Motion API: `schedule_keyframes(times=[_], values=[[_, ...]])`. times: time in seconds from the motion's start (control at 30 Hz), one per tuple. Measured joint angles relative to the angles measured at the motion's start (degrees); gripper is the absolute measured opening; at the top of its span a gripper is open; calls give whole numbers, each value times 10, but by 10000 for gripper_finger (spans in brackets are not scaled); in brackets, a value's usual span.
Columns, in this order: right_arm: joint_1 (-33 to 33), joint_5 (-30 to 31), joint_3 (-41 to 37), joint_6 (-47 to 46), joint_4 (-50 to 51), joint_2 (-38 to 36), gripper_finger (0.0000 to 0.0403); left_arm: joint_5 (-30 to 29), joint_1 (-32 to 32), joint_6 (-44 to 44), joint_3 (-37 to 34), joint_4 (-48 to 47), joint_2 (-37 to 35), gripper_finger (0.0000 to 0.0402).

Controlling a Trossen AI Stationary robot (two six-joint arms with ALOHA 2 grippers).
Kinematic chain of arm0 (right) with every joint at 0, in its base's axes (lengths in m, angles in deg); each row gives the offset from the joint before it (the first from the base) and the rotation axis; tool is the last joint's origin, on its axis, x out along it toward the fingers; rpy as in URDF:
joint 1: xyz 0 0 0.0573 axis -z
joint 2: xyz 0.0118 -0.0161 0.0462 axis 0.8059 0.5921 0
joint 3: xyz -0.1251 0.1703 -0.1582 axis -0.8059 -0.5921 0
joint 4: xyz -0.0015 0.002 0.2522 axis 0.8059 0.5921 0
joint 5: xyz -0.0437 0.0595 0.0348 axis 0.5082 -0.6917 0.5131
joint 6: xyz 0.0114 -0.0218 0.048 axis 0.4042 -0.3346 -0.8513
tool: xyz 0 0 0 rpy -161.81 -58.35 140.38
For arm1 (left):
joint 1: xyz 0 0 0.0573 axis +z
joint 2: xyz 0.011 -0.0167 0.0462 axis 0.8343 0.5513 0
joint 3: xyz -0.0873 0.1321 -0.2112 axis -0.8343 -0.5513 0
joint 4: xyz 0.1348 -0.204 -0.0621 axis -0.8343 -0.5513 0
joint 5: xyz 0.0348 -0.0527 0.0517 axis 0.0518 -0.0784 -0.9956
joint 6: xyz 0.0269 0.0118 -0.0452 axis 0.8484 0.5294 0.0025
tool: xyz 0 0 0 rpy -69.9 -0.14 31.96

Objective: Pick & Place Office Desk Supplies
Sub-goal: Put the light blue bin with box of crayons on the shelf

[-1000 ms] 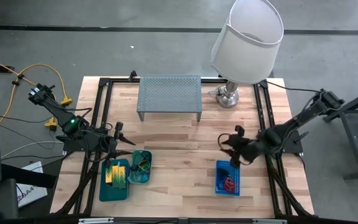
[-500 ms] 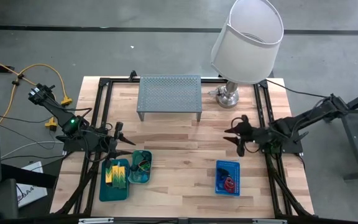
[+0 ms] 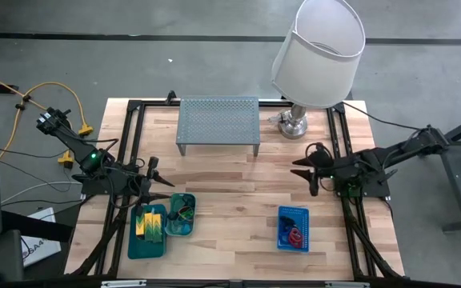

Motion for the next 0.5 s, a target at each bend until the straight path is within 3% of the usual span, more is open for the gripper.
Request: schedule_keyframes(times=[0.2,0.5], values=[[0,-9,-73,18,-75,-69,134,0,0,0,0,0,0,161],[0,-91,-177,66,-202,-190,134,0,0,0,0,0,0,161]])
